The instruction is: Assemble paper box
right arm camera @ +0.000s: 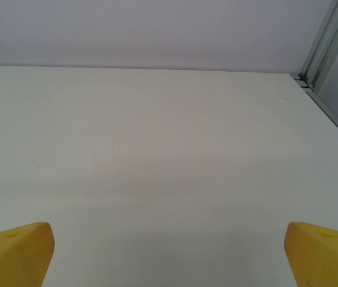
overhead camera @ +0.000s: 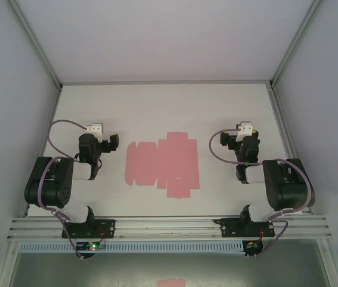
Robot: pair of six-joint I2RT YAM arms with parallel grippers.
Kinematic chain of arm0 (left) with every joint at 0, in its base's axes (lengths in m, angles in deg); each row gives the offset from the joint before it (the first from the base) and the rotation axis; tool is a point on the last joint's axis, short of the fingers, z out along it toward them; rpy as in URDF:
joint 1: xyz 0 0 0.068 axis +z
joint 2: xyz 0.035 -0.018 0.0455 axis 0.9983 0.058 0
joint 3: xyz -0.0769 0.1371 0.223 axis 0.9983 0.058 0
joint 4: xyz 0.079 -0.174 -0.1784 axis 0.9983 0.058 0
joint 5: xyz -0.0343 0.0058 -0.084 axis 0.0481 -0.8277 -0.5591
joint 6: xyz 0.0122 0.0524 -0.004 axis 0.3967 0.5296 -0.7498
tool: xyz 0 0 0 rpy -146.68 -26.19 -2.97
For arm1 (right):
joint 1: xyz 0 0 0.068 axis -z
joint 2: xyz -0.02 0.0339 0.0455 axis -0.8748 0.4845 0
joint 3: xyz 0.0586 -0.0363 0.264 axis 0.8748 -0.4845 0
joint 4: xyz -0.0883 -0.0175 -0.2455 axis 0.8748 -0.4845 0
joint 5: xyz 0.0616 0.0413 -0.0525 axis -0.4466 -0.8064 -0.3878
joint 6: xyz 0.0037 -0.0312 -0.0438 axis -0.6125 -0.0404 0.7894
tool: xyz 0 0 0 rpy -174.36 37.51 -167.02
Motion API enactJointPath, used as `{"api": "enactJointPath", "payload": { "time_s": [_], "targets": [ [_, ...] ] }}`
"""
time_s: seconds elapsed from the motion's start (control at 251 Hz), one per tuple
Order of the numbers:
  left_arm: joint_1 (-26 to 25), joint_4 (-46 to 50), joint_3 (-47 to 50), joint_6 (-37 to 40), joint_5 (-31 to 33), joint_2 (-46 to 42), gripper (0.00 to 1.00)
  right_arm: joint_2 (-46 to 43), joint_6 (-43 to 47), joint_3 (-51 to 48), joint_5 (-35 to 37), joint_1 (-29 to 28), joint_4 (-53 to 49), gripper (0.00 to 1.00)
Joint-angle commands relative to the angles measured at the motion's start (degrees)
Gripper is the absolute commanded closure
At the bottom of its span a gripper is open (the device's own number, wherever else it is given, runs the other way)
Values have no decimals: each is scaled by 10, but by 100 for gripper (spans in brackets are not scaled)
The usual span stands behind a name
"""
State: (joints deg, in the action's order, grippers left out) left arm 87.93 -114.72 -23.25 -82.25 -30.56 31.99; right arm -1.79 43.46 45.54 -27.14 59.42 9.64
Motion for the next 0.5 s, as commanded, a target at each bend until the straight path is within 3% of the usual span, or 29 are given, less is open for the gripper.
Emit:
{"api": "enactJointPath", "payload": {
  "time_s": [0.0,0.499],
  "targets": [
    [5,8,-10,-1,14,-5,0,-4,-2,7,-8,6,7,2],
    [5,11,-12,-2,15,-4,0,-2,-13,10,-18,14,4,2]
  ]
}}
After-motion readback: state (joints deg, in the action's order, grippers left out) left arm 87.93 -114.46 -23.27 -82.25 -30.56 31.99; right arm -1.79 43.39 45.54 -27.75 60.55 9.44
